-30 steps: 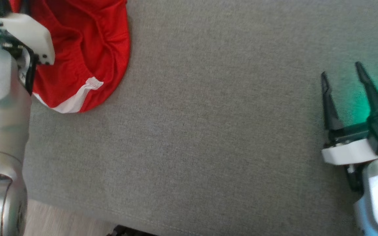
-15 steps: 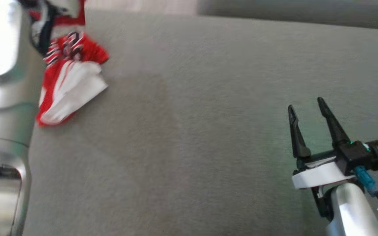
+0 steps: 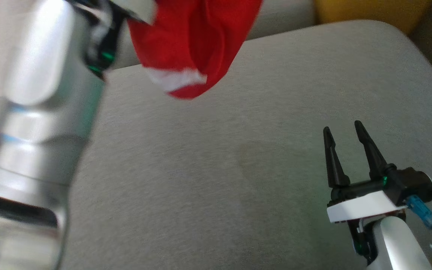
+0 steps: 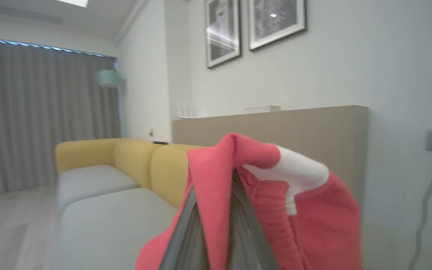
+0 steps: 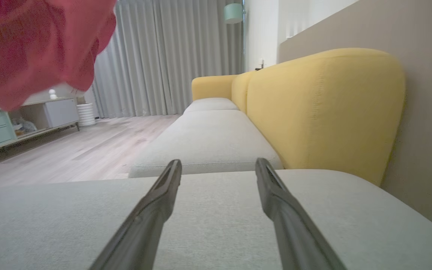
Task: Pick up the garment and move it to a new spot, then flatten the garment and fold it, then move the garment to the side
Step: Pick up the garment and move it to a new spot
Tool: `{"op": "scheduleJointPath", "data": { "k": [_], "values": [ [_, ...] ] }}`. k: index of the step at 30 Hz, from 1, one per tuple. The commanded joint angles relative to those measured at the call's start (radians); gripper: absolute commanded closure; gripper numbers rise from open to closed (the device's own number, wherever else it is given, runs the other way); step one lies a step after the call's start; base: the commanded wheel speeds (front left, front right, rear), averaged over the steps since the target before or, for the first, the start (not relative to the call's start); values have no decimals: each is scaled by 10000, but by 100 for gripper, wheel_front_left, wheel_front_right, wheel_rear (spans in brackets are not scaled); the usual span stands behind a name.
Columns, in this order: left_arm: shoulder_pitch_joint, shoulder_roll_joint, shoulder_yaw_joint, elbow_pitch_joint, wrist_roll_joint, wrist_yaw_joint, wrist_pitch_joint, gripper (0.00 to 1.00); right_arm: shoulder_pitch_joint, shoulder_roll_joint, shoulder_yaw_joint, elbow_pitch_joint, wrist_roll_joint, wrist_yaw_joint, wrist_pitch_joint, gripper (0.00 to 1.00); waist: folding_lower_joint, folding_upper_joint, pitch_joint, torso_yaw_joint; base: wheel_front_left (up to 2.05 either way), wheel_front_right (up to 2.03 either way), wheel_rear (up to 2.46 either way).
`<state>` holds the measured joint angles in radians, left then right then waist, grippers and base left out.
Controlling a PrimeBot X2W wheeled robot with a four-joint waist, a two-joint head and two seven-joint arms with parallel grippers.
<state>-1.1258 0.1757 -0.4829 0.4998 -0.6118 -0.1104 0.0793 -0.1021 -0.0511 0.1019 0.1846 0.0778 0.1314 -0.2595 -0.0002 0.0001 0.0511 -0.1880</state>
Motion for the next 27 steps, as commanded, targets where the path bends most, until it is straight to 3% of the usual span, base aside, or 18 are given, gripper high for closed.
{"op": "scheduleJointPath", "data": {
  "k": [1,6,11,17,18,19,24,27],
  "values": [
    [-271,209,194,-255,-19,109,-1,100,-451,7,255,-362,107,-7,-23,0,2,-1,107,-1042,0,0,0],
    [417,-314,-232,164,113,301,-372,100,-661,8,225,-426,530,-7,-23,0,2,-1,723,-1616,0,0,0],
    [1755,-337,273,1124,-269,965,-1133,100,-742,8,226,-463,774,-7,-23,0,2,-1,1028,-1700,0,0,0],
    [4615,-98,575,2232,-1108,639,-1641,100,-547,8,171,-377,848,-7,-23,0,2,-1,911,-1345,0,0,0],
    [5097,-78,526,2327,-1053,637,-1956,61,-487,8,140,-363,807,-7,-23,0,2,-1,853,-1237,0,0,0],
    [5579,-104,511,2405,-1034,657,-2310,0,-414,8,90,-340,746,-7,-23,0,2,-1,793,-1098,0,0,0],
    [7234,-285,630,2291,-735,967,-3318,0,-44,8,-202,-213,386,-7,-23,0,2,-1,402,-407,0,0,0],
    [8464,-465,1418,930,91,1612,-3401,0,350,8,-420,-75,175,-7,-23,0,2,-1,-48,151,0,0,0]
  ]
}}
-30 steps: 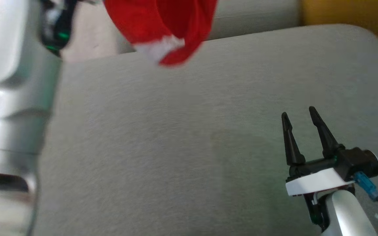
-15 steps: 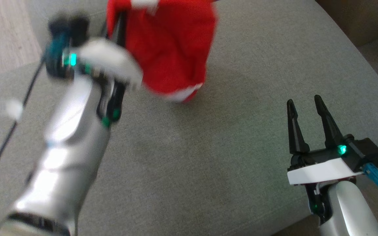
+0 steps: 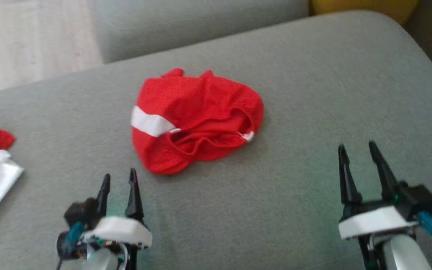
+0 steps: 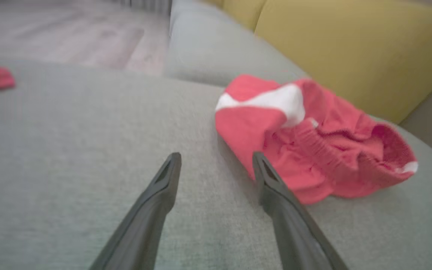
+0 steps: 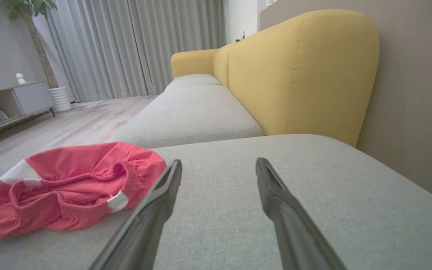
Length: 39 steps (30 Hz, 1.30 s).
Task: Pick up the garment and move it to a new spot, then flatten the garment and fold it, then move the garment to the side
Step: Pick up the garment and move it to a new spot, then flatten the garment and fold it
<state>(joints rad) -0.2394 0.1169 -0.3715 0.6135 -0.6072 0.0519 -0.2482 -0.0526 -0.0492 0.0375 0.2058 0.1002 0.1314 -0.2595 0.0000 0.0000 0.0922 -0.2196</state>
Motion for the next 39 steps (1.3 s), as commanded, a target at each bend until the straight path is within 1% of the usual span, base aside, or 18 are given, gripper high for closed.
{"op": "scheduleJointPath", "data": {
  "k": [1,4,7,9,11,15,18,24,35,39],
  "values": [
    [114,27,631,-845,472,217,-128,0,-19,-11,181,-250,-104,-7,-23,0,0,0,-596,662,0,0,0],
    [1579,-289,1434,-2705,1838,690,-131,0,263,-11,147,-162,-125,-7,-23,0,0,0,-937,1141,0,0,0],
    [2599,-532,2087,-4263,3074,1082,-133,0,508,-11,95,-68,-118,-7,-23,0,0,0,-1266,1640,0,0,0],
    [3055,-600,2223,-4992,3908,1269,-133,0,666,-11,31,16,33,-7,-23,0,0,0,-1502,1902,0,0,0],
    [3454,-644,2368,-5409,4100,1387,-134,0,788,-11,95,68,45,-7,-23,0,0,0,-1691,2083,0,0,0],
    [3881,-661,2211,-5646,4131,1491,-134,0,1078,-11,411,164,-11,-7,-23,0,0,0,-1994,2310,0,0,0],
    [4056,-663,2107,-5674,4356,1564,-134,0,1339,-11,657,257,-67,-7,-23,0,0,0,-2161,2365,0,0,0],
    [4263,-665,1978,-5299,4798,1492,-135,0,1790,-11,796,415,-46,-7,-23,0,0,0,-2328,2309,0,0,0],
    [4373,-666,1936,-4921,4873,1332,-135,0,1806,-11,838,453,2,-7,-23,0,0,0,-2281,2119,0,0,0],
    [4400,-666,1912,-4830,4719,1304,-135,0,1822,-11,822,448,-29,-7,-23,0,0,0,-2275,2108,0,0,0]
  ]
}}
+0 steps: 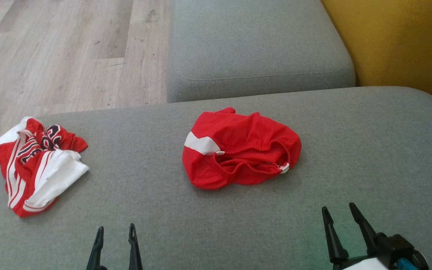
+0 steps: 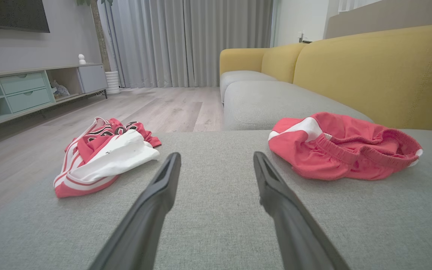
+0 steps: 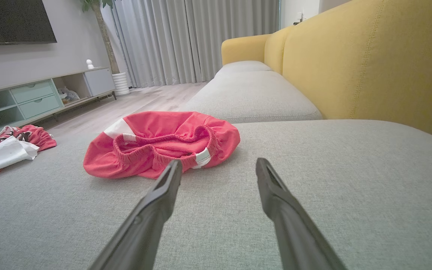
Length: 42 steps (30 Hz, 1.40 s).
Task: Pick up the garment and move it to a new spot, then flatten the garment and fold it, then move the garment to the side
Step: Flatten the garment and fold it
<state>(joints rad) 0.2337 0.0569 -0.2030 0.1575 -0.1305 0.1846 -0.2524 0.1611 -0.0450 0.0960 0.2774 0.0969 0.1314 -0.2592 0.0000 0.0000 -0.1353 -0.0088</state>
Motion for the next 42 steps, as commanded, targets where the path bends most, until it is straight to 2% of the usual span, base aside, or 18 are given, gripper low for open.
{"op": "scheduleJointPath", "data": {
  "k": [1,15,22,27,34,42],
  "values": [
    [-331,-66,226,-270,-48,-23,-93,0,-315,-53,237,-267,4,-7,-26,0,0,0,0,0,0,0,0],
    [-352,-66,196,-229,67,27,-93,0,-392,-53,269,-309,9,-7,-26,0,0,0,129,-39,0,0,0],
    [-633,-66,-98,-180,79,-14,-93,0,-577,-53,284,-322,-40,-7,-26,0,0,0,414,-451,0,0,0],
    [-1588,-66,-920,525,30,-333,-93,0,-846,-53,417,-465,-273,-7,-26,0,0,0,890,-1108,0,0,0],
    [-4162,-66,-2556,2870,-124,-927,-26,0,-1307,-53,539,-708,-419,-7,-26,0,0,0,1682,-2447,0,0,0],
    [-7143,-66,-4461,4482,-897,-1018,1315,0,-1796,-53,532,-865,-332,-7,-26,0,0,0,2705,-3580,0,0,0]
  ]
}}
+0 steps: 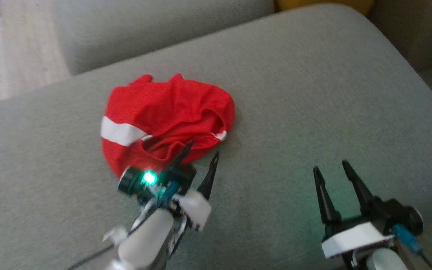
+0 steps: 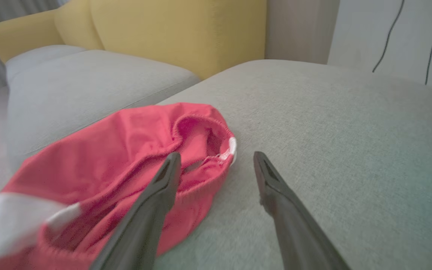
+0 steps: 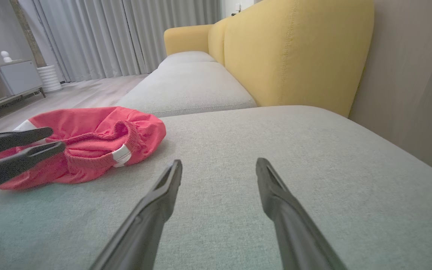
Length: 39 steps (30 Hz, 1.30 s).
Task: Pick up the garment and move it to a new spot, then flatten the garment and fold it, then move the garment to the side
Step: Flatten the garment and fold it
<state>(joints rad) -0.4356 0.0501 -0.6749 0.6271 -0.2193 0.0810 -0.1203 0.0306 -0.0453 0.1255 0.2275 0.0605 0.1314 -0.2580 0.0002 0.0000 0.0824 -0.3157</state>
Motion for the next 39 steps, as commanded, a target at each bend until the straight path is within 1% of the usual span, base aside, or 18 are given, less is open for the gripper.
{"op": "scheduleJointPath", "data": {
  "k": [1,3,4,7,10,14,15,16,17,20,22,26,30,31,32,35,39],
  "values": [
    [-777,1,65,-29,-7,48,148,0,-560,-49,253,-385,62,-7,-38,0,-2,0,657,-625,0,0,0],
    [-1337,1,-256,375,-15,124,497,0,-696,-49,279,-419,142,-7,-38,0,-2,0,863,-819,0,0,0],
    [-1337,1,-256,375,-15,124,497,0,-696,-49,279,-419,142,-7,-38,0,-2,0,863,-819,0,0,0],
    [-1959,1,-561,912,-32,319,879,0,-825,-49,321,-453,259,-7,-38,0,-2,0,1093,-1084,0,0,0],
    [-2369,1,-710,1476,-55,475,966,0,-887,-49,353,-465,368,-7,-38,0,-2,0,1238,-1298,0,0,0],
    [-2656,1,-755,2075,-293,459,855,0,-927,-49,318,-479,470,-7,-38,0,-2,0,1360,-1424,0,0,0],
    [-2718,1,-776,2187,-341,444,792,31,-926,-49,316,-478,480,-7,-38,0,-2,0,1377,-1440,0,0,0],
    [-2784,1,-805,2271,-379,418,702,82,-927,-49,315,-476,488,-7,-38,0,-2,0,1392,-1449,0,0,0],
    [-2845,1,-839,2341,-420,390,615,100,-929,-49,314,-474,491,-7,-38,0,-2,0,1402,-1454,0,0,0],
    [-3053,1,-1007,2355,-519,320,287,100,-917,-49,294,-460,501,-7,-38,0,-2,0,1399,-1430,0,0,0],
    [-3179,1,-1165,2037,-728,168,13,100,-879,-49,268,-422,513,-7,-38,0,-2,0,1341,-1345,0,0,0],
    [-3658,1,-1435,859,-1380,-93,-469,100,-803,-49,303,-331,563,-7,-38,0,-2,0,1055,-1049,0,0,0],
    [-4448,1,-1468,-304,-1786,-92,-678,100,-686,-49,341,-290,608,-7,-38,0,-2,0,534,-669,0,0,0],
    [-4843,4,-1274,-835,-1981,-68,-683,100,-589,-49,279,-295,609,-7,-38,0,-2,0,268,-382,0,0,0],
    [-5020,30,-1147,-1079,-2039,-58,-684,100,-539,-49,264,-295,581,-7,-38,0,-2,0,148,-212,0,0,0],
    [-5216,439,-778,-1789,-2245,-45,-526,100,-413,-49,336,-291,471,-7,-38,0,-2,0,-146,233,0,0,0],
    [-4550,1502,-396,-2641,-2671,-54,67,100,-201,-49,365,-232,382,-7,-38,0,-2,0,-451,845,0,0,0]
  ]
}}
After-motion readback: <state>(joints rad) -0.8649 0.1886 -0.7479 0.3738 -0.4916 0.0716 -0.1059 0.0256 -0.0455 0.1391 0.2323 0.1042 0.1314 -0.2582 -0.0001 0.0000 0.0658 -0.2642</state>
